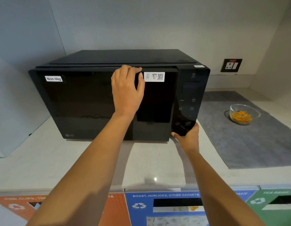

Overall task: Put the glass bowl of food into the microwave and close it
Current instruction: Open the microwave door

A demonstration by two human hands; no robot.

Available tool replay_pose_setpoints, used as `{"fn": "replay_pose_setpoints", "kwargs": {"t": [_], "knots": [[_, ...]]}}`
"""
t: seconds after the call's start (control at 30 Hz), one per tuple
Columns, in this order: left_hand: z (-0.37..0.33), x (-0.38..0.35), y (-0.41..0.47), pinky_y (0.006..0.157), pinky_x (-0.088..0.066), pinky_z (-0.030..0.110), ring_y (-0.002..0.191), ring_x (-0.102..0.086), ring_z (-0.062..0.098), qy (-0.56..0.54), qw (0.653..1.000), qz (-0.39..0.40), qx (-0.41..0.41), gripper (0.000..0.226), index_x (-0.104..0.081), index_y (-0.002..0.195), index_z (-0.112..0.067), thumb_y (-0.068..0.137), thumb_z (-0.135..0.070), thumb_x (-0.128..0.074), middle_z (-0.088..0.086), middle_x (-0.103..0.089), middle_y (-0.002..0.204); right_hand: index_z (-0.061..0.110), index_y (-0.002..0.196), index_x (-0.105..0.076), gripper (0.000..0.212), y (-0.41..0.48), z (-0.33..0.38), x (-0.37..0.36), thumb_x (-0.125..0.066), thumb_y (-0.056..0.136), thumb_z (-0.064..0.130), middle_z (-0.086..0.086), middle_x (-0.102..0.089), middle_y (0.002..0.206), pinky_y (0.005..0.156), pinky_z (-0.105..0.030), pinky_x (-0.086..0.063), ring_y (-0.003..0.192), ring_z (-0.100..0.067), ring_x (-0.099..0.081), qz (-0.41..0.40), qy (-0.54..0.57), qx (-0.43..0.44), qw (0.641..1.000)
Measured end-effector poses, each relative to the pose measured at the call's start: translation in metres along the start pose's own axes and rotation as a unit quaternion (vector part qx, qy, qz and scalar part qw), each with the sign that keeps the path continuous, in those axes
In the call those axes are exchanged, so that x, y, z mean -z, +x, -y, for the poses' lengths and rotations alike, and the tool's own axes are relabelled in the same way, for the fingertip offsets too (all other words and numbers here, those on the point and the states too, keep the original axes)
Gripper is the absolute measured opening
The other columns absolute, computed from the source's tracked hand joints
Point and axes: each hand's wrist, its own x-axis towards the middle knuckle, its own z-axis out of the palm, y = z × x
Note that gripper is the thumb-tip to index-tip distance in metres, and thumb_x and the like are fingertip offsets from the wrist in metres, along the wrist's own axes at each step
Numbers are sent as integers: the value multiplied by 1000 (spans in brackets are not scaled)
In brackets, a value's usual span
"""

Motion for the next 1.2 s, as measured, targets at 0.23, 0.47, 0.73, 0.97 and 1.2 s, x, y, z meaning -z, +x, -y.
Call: {"fn": "replay_pose_setpoints", "kwargs": {"t": [0.23,0.47,0.73,0.97,1.2], "knots": [[-9,13,5,90,-44,32,97,-59,22,19,998,58,12,29,-68,106,-10,93,-28,-49,7,-65,101,17,144,-20,84,-17,-11,8,-70,79,34,-7,-29,151,109,-46,-34,137,-32,-33,42,-78,-49,995],[-27,38,12,75,-44,33,89,-59,21,84,993,78,19,36,-68,93,-10,95,-34,-41,5,-66,94,17,148,-10,73,-47,-20,22,-48,91,43,-6,-13,158,114,-43,-24,143,-30,-19,119,-220,-40,967],[-54,71,24,53,-36,29,81,-65,24,201,968,149,19,48,-67,95,-7,99,-42,-35,8,-67,91,14,146,-22,57,-65,-28,37,-38,97,38,-2,-19,156,117,-36,-19,144,-23,-18,188,-300,31,935],[-79,103,28,42,-21,24,68,-59,23,316,911,263,24,54,-69,86,-4,97,-46,-37,7,-50,68,17,148,-14,60,-68,-36,40,-28,97,44,-1,-10,158,118,-35,-13,146,-22,-10,206,-367,66,905],[-81,144,38,50,-36,25,78,-61,22,384,852,353,52,7,-65,86,-8,89,-13,-63,5,-61,83,14,148,-11,59,-70,-38,41,-24,98,42,-3,-8,159,119,-35,-12,146,-22,-8,216,-380,80,896]]}}
